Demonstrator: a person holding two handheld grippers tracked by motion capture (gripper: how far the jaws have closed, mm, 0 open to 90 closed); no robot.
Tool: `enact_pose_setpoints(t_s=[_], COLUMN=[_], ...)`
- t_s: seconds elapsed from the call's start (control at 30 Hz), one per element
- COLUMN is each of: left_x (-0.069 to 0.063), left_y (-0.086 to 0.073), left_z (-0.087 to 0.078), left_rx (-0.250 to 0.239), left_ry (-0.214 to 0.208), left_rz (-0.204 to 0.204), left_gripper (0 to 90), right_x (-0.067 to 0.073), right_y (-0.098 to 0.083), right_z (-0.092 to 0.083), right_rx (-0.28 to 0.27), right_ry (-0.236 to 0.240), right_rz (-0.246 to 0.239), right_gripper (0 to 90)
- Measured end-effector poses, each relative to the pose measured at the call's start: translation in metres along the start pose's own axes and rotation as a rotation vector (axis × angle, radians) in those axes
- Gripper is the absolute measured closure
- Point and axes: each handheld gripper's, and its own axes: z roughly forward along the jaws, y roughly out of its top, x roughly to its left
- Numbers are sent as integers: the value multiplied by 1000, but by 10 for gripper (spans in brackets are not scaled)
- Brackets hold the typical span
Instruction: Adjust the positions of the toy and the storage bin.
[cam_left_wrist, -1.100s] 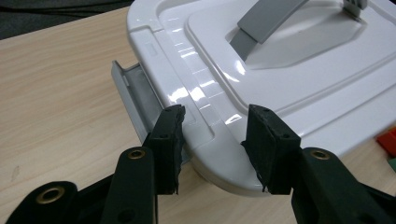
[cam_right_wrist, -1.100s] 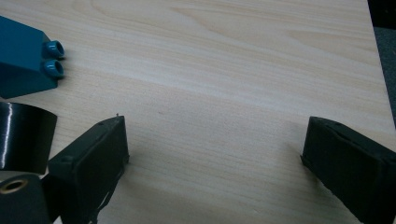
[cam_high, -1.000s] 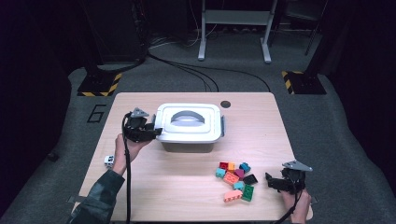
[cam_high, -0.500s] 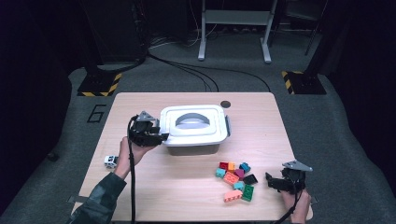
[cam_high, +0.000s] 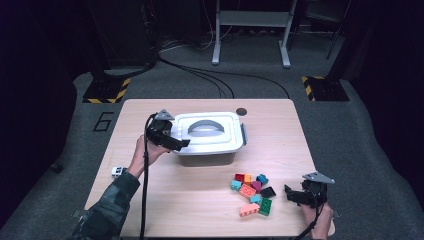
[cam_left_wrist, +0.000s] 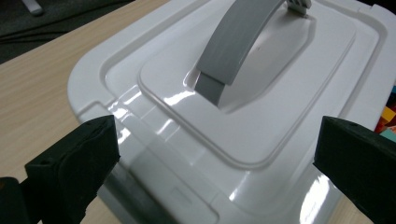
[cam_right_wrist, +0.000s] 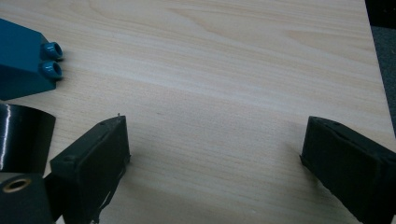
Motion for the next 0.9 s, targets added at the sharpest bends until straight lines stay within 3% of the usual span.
enact_pose_setpoints(t_s=[0.13,0.2,0.23,0.33,0.4,0.53,0.9], left_x=[0,-2,-3,-5,-5,-8,-17], left_y=[10,14,16,21,23,25,23], left_z=[9,12,13,18,23,28,22], left_rx=[-21,-51,-60,-91,-67,-73,-46], left_ry=[-9,-5,16,11,-8,-13,25], left_rz=[33,51,63,85,90,100,118], left_gripper=[25,194,323,382,424,554,627], right_x=[0,0,0,0,0,-1,-1], right_y=[0,0,0,0,0,0,0], right_z=[0,0,0,0,0,0,0], right_rx=[0,0,0,0,-1,-1,-1], right_ry=[2,3,3,4,5,6,4], right_rz=[0,0,0,0,0,0,-2], right_gripper=[67,68,69,69,70,70,74])
